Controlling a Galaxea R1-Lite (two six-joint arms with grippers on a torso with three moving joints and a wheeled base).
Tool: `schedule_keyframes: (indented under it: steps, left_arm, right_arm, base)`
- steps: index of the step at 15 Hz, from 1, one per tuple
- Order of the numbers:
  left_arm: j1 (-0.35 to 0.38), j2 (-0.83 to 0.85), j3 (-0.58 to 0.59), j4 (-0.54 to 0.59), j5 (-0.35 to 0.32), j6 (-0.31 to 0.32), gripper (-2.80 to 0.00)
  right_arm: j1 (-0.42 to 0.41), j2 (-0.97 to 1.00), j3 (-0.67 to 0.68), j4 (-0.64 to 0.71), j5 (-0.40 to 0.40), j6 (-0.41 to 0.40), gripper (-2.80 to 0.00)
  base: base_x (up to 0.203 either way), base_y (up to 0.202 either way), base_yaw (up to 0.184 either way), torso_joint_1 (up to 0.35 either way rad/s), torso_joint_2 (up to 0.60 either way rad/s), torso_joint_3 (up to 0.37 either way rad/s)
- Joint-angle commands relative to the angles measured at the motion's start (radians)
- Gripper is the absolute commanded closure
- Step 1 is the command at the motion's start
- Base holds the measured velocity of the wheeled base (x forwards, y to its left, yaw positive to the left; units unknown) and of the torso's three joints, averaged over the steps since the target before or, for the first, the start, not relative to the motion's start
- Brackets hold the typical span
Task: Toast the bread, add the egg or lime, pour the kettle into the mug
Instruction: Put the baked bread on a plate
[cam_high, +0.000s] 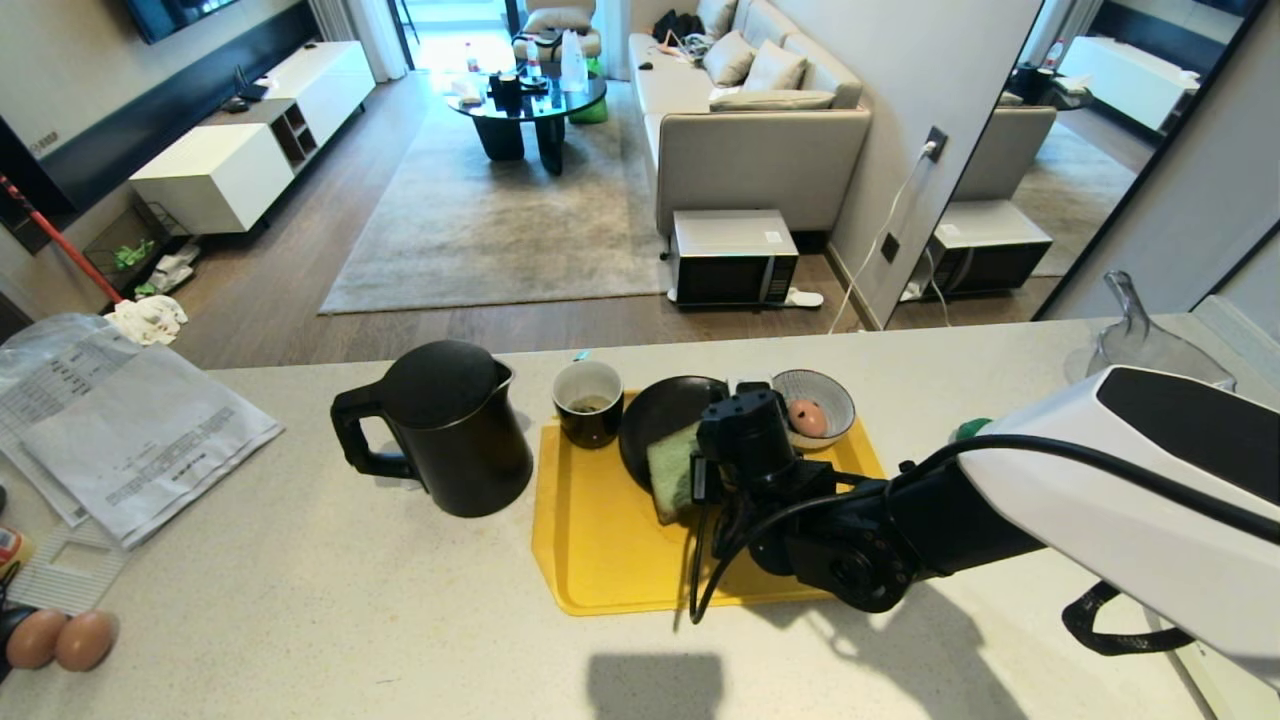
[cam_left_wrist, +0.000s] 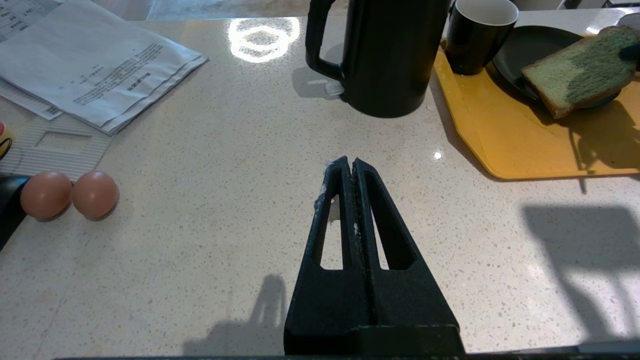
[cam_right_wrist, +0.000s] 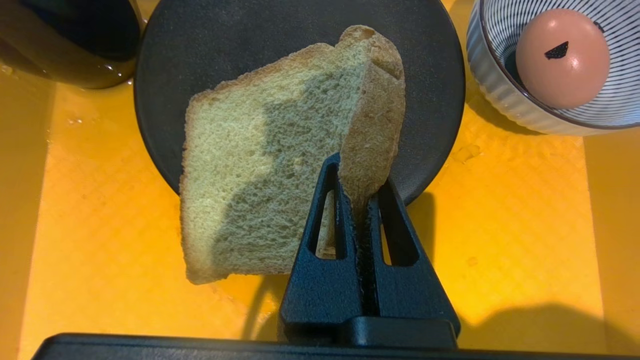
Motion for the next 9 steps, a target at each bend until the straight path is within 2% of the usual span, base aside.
schedule_keyframes:
  steps: [1,6,9]
  left_arm:
    - [0.000,-0.002,0.014,0.000,0.000,0.000,0.00]
    - [0.000,-0.002,0.014,0.000,0.000,0.000,0.00]
    - [0.000,-0.002,0.014,0.000,0.000,0.000,0.00]
  right_arm:
    - [-0.005,0.000,0.005,-0.005,-0.004,-0.015,0.00]
    - [-0.014,0.010,0.005,-0.037,-0.004,-0.071,0.00]
    - [-0.020,0.013,0.006,-0.039,-0.004,-0.077,0.00]
  base:
    - [0.000,0.000,0.000,0.000,0.00,0.000]
    - [0.000,0.000,0.000,0.000,0.00,0.000]
    - [0.000,0.000,0.000,0.000,0.00,0.000]
